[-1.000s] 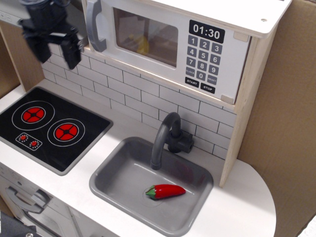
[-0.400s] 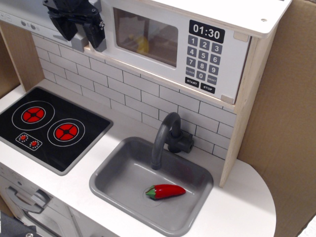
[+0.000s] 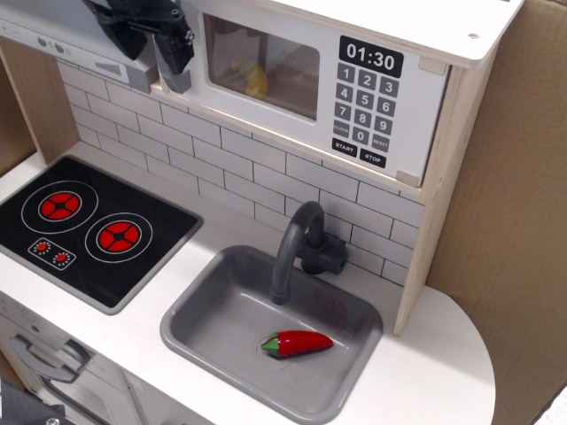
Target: Open microwave
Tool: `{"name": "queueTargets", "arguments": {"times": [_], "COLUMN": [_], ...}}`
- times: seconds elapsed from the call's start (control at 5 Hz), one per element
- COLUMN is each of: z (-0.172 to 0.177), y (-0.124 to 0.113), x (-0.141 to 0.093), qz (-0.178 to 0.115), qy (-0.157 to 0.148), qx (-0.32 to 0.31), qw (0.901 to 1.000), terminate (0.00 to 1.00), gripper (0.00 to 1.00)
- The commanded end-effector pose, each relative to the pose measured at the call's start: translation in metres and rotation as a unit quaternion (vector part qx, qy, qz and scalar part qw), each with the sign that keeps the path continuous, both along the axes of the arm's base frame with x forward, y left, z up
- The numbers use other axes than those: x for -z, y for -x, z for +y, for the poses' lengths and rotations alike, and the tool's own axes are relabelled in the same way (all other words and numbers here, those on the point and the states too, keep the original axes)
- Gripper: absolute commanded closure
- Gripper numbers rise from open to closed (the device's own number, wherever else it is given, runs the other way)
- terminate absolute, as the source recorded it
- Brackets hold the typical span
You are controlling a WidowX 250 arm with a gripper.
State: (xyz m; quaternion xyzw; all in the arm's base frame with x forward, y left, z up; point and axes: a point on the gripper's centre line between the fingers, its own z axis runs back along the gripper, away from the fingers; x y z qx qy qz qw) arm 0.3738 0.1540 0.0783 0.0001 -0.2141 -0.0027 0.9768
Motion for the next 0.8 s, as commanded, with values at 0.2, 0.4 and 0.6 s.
{"name": "queueTargets", "arguments": {"times": [0.2,0.4,0.6], "z": [-0.001,-0.001,-0.001], "y": [-0.006,0.004,0.023], "x": [-0.024,-0.024,-0.026], "qz": [-0.035,-0.031,-0.021], "qy": [-0.012,-0.013,-0.006], "qx": [0.011,0.016,0.022], "qw": [0.9993,0.9993,0.9995], "terminate": [0.00,0.00,0.00], "gripper": [1.00,1.00,1.00]}}
